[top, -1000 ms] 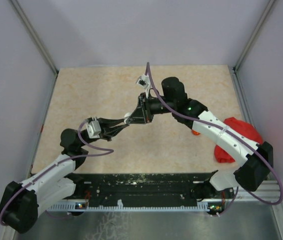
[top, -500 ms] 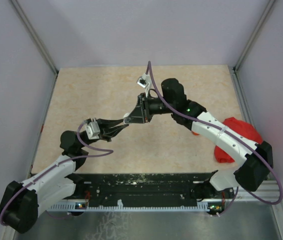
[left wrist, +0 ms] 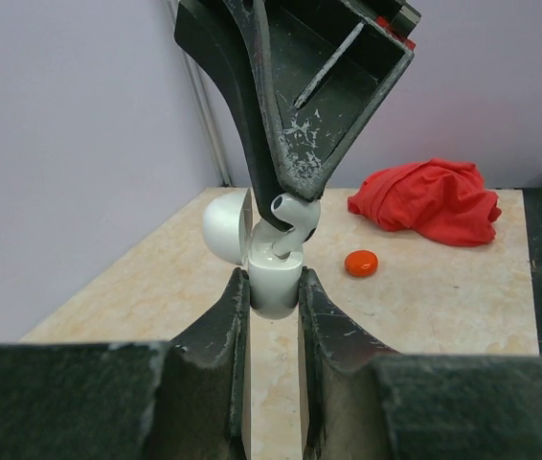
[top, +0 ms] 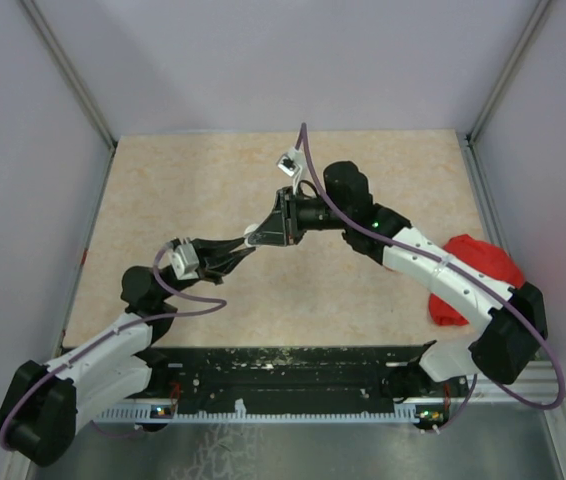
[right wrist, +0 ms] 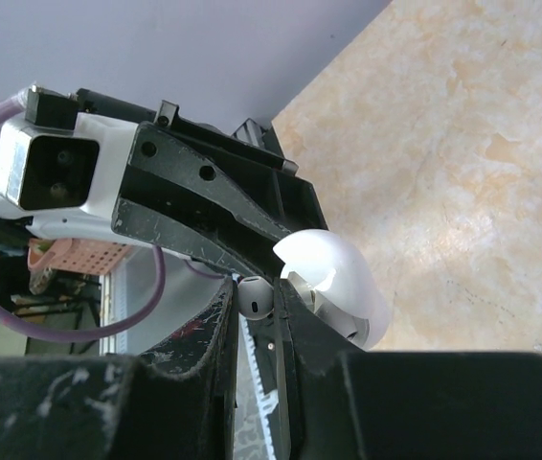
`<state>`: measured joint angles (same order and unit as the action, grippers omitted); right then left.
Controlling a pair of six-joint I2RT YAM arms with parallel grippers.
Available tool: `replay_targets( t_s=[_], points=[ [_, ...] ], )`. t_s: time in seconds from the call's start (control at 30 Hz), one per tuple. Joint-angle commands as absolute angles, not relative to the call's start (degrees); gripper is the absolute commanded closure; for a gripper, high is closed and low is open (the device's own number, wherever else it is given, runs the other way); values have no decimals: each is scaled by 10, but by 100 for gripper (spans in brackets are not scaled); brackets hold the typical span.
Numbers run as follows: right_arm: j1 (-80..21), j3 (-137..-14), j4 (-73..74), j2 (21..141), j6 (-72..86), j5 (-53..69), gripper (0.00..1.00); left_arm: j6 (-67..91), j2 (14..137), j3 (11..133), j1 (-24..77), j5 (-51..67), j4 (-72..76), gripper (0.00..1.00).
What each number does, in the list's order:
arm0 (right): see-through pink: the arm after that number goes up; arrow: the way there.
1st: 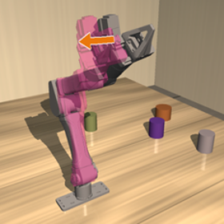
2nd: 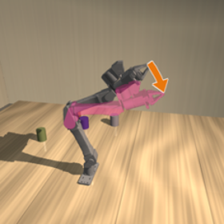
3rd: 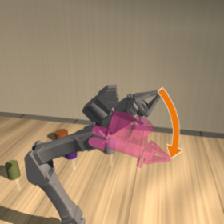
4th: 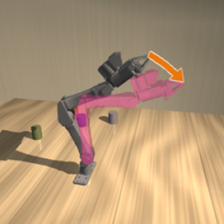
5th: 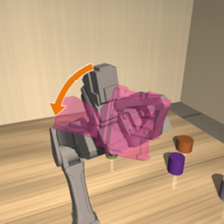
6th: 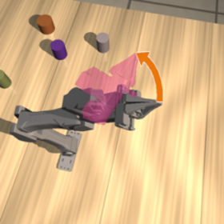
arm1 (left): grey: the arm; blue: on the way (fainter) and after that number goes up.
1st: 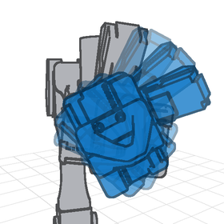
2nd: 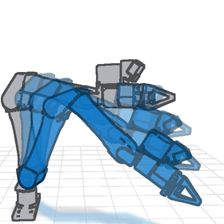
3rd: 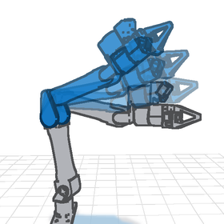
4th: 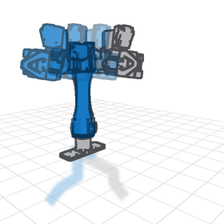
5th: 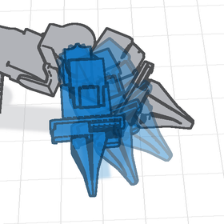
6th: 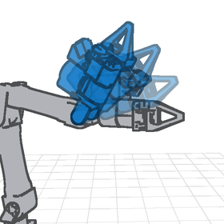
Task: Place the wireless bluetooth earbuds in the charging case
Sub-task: Place the earbud in the charging case.
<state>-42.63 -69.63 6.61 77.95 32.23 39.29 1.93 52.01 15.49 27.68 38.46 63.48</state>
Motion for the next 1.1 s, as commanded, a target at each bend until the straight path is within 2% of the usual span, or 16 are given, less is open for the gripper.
replay_targets(
  t_s=[0.0,0.4,1.07],
  points=[
    [-417,-691,28,760,335,354,89,16,514,151,285,350,728,99],
    [-414,-667,-36,734,384,277,89,-100,550,156,358,219,788,99],
    [-395,-632,-58,716,416,269,88,-63,574,161,365,226,810,99]
  ],
)
